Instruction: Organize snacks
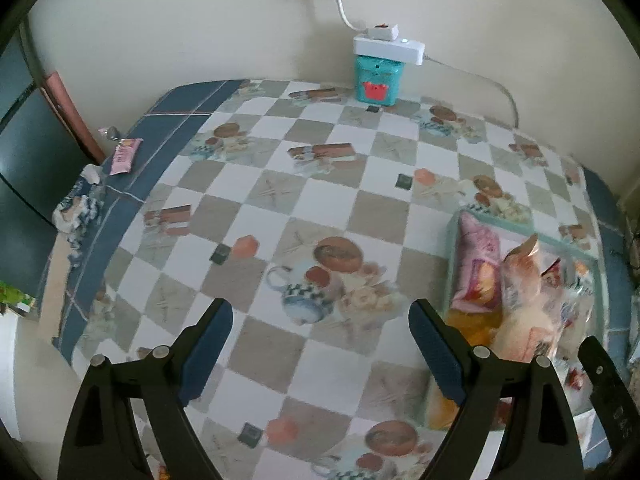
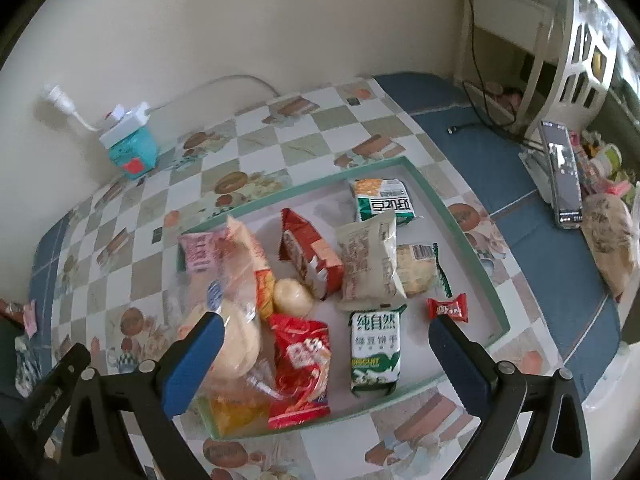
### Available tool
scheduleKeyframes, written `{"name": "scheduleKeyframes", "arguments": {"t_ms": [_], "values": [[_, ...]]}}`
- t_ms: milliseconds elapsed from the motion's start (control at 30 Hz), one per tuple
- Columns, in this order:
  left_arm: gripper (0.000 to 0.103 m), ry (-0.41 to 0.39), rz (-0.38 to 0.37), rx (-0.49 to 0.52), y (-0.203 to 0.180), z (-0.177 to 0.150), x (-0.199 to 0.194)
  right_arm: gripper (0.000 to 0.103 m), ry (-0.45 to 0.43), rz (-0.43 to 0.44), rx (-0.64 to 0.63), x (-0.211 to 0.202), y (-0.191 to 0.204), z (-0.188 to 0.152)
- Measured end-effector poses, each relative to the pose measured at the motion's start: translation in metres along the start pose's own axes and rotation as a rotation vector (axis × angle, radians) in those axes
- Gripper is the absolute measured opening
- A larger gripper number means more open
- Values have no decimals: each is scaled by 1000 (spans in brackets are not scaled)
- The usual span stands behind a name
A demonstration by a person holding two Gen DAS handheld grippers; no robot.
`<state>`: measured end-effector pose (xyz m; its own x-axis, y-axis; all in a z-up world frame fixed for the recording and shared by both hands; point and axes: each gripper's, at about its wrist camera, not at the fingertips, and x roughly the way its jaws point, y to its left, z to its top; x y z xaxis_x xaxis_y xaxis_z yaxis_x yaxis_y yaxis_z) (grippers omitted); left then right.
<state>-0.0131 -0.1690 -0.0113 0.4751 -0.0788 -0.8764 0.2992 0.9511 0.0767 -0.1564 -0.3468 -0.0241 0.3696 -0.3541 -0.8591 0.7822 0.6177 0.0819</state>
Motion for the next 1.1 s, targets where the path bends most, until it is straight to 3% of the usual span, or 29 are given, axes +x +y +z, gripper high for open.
{"name": "scheduleKeyframes", "arguments": {"t_ms": [500, 1100], "values": [[90, 15, 33, 73, 15, -42, -12, 103, 18, -11, -117, -11, 25, -54], [90, 30, 69, 82, 39, -69, -16, 103, 36, -23, -126, -17, 21, -75]]}}
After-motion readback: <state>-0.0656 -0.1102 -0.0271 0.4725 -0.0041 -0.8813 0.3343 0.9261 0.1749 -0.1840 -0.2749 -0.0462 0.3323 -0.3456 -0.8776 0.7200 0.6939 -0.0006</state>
